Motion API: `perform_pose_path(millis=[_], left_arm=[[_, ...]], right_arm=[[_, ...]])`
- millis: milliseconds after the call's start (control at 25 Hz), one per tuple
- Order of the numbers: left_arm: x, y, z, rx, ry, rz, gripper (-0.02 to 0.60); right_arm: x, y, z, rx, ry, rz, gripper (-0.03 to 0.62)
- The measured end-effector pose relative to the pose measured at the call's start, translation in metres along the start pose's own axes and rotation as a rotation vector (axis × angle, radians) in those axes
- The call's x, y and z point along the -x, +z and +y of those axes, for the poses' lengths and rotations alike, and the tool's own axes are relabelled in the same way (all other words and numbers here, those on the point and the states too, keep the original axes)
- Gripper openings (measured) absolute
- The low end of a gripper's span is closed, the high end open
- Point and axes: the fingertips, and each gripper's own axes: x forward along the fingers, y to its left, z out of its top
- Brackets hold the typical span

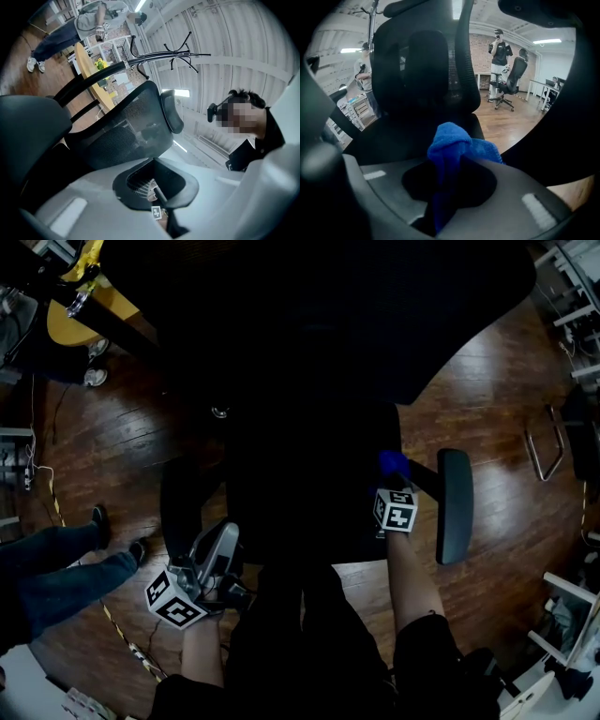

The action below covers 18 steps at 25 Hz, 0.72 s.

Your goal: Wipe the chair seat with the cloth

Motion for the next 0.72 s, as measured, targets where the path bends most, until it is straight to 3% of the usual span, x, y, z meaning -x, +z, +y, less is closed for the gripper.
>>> perform_pose_path(millis=[160,280,480,720], left_arm=[[0.013,0.004,0.0,-0.002,0.012,-0.028,-0.011],[0.023,0.012,0.004,-0.008,0.027,-0.06,-0.012],[0.043,0.028,0.004,-0.016,0.051,-0.118,-0.012],[0.074,0.041,0.004,-0.03,0.097,-0.173,-0.012]], right_arm=[[0.01,0.007,0.003,-0.09,0.074,-0.054,0.066],[0.015,0.009,0.036,-0.152,0.163,-0.095,0.066],[0.006,0.002,0.165,-0.191,0.398,-0.062,0.066],[0.005,-0.023,0.331,-0.081,0.628,0.057,0.066]])
